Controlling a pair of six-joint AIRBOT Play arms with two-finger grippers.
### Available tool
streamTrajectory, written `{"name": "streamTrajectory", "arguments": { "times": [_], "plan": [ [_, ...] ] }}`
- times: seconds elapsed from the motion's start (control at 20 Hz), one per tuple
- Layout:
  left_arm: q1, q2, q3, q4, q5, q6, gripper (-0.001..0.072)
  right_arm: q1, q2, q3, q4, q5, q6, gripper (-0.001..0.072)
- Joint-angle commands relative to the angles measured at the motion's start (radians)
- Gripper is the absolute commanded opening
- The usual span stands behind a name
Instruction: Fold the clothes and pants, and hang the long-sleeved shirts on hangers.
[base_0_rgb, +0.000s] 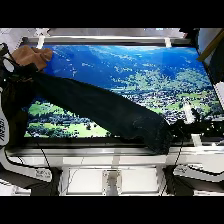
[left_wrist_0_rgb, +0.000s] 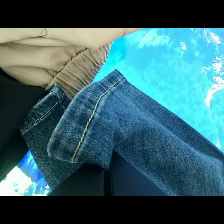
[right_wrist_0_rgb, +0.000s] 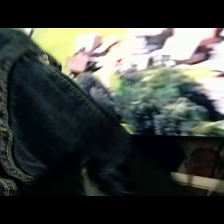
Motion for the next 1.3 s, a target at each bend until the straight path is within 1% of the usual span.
{"name": "streamTrajectory", "arguments": {
  "times": [0.0, 0.1, 0.15, 0.3, 0.4, 0.5, 0.6, 0.7, 0.8, 0.9, 1.05, 1.15, 1.25],
  "plan": [
    [0.000, 0.005, 0.001, 0.000, -0.007, 0.000, 0.0016, 0.055, -0.003, -0.004, 0.083, 0.026, -0.047, 0.0046],
    [0.001, 0.024, 0.002, 0.001, -0.006, 0.000, 0.0016, 0.054, -0.002, 0.045, 0.170, 0.088, -0.086, 0.0036],
    [0.000, 0.044, 0.002, 0.002, -0.006, 0.000, 0.0015, 0.054, -0.002, 0.090, 0.187, 0.134, -0.092, 0.0037],
    [0.000, 0.132, 0.002, 0.051, -0.007, 0.000, 0.0015, 0.054, 0.021, 0.278, 0.189, 0.273, -0.089, 0.0036],
    [0.000, 0.210, 0.002, 0.072, -0.008, 0.000, 0.0015, 0.054, 0.066, 0.405, 0.189, 0.289, -0.077, 0.0036],
    [0.000, 0.289, 0.002, 0.072, -0.008, 0.000, 0.0015, 0.054, 0.114, 0.525, 0.185, 0.266, -0.063, 0.0036],
    [0.000, 0.351, 0.002, 0.072, -0.016, 0.000, 0.0016, 0.054, 0.147, 0.612, 0.183, 0.191, -0.054, 0.0036],
    [-0.004, 0.376, 0.002, 0.071, -0.019, 0.000, 0.0015, 0.055, 0.155, 0.661, 0.182, 0.092, -0.020, 0.0036],
    [-0.011, 0.364, 0.002, 0.070, 0.041, -0.001, 0.0015, 0.055, 0.153, 0.667, 0.161, -0.003, 0.006, 0.0036],
    [-0.031, 0.321, 0.002, 0.058, 0.139, -0.001, 0.0015, 0.055, 0.138, 0.666, 0.116, -0.069, 0.050, 0.0036],
    [-0.087, 0.231, 0.002, 0.045, 0.247, -0.001, 0.0015, 0.055, 0.102, 0.665, 0.100, -0.081, 0.068, 0.0036],
    [-0.117, 0.208, 0.002, 0.047, 0.243, -0.001, 0.0014, 0.054, 0.100, 0.666, 0.081, -0.087, 0.066, 0.0036],
    [-0.120, 0.228, 0.002, 0.068, 0.230, 0.000, 0.0015, 0.052, 0.121, 0.666, 0.031, -0.089, 0.056, 0.0035]
  ]
}}
